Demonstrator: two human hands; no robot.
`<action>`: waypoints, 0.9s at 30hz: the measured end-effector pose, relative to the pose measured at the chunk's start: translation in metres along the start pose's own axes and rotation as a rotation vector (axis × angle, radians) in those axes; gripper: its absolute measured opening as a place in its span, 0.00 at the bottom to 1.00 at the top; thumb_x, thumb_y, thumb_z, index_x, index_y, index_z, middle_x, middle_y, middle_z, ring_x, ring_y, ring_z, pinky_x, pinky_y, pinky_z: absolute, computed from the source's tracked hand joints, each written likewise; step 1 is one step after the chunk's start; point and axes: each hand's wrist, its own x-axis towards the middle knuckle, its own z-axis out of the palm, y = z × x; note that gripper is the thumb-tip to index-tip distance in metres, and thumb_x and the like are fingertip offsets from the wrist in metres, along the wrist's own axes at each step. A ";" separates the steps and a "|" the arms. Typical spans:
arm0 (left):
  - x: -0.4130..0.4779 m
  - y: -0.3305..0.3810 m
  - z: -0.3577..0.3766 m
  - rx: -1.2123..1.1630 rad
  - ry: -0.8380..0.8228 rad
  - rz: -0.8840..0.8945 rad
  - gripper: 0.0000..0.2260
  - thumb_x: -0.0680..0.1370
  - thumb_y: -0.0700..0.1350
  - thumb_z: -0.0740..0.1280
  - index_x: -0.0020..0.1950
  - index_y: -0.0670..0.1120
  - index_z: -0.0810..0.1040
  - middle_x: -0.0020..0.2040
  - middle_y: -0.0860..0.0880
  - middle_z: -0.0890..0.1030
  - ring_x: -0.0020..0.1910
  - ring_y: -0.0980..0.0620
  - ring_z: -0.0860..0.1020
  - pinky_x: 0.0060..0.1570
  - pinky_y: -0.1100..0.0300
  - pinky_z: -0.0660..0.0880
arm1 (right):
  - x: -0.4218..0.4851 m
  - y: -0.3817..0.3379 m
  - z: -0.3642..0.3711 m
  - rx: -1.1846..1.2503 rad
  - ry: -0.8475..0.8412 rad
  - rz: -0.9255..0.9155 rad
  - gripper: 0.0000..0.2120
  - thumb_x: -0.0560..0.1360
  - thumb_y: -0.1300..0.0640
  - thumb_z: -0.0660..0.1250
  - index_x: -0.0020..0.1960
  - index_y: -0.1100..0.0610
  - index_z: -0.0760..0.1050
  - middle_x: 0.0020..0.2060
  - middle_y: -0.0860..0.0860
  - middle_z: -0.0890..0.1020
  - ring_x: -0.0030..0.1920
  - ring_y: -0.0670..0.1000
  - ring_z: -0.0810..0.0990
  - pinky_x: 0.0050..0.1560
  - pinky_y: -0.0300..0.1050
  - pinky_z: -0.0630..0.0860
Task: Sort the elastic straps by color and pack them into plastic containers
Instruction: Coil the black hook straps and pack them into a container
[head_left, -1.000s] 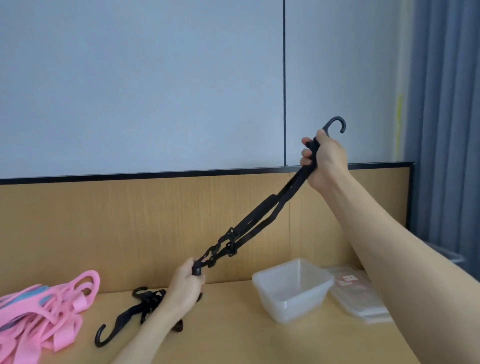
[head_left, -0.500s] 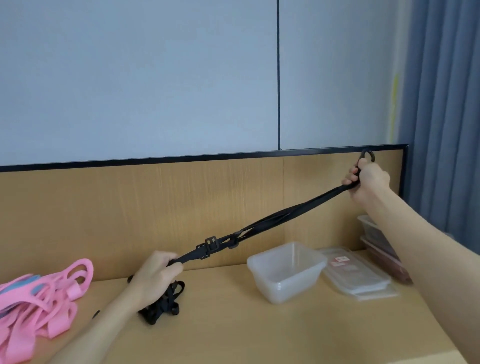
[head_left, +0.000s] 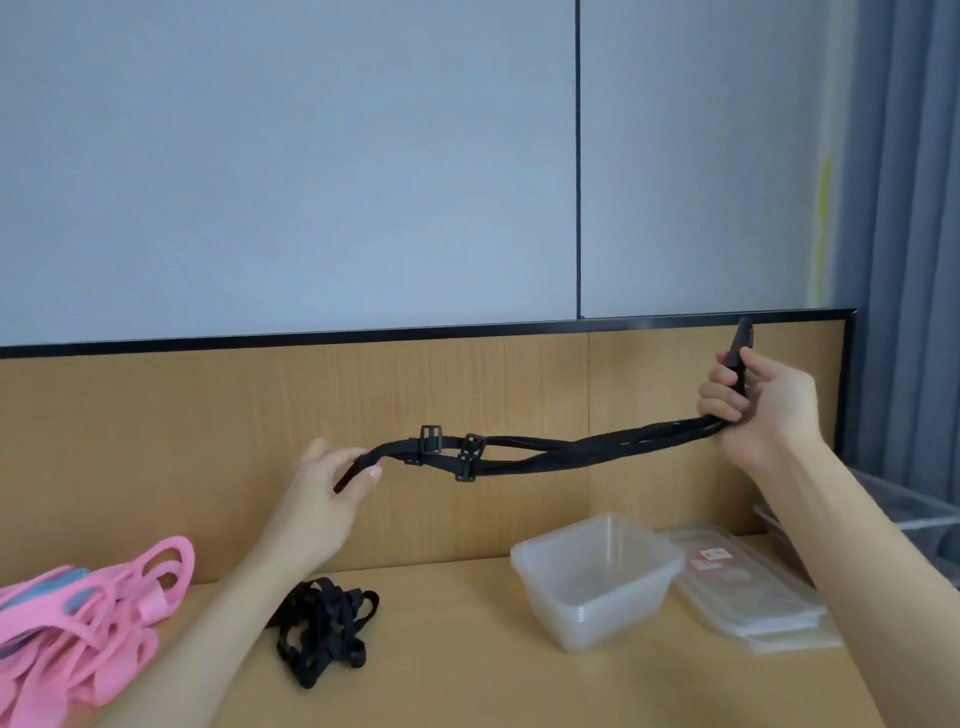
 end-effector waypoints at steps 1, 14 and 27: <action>0.004 0.005 -0.002 -0.019 0.023 0.013 0.02 0.82 0.53 0.66 0.54 0.59 0.76 0.46 0.54 0.74 0.46 0.54 0.72 0.48 0.62 0.70 | -0.002 0.002 0.004 0.008 -0.023 0.000 0.08 0.83 0.55 0.58 0.47 0.56 0.71 0.30 0.46 0.69 0.26 0.43 0.59 0.25 0.34 0.57; 0.049 0.051 -0.026 -1.046 0.428 -0.091 0.07 0.82 0.41 0.66 0.54 0.39 0.81 0.49 0.43 0.87 0.50 0.47 0.86 0.43 0.64 0.81 | 0.035 0.041 0.030 0.031 -0.091 0.037 0.07 0.80 0.57 0.59 0.45 0.57 0.73 0.30 0.47 0.66 0.23 0.43 0.57 0.20 0.35 0.52; 0.057 0.085 -0.020 -1.589 -0.262 -0.027 0.13 0.82 0.46 0.63 0.50 0.43 0.87 0.52 0.47 0.86 0.53 0.50 0.85 0.50 0.56 0.82 | 0.100 0.057 0.011 0.188 -0.104 -0.111 0.10 0.63 0.53 0.69 0.43 0.52 0.72 0.29 0.43 0.66 0.21 0.43 0.58 0.18 0.36 0.57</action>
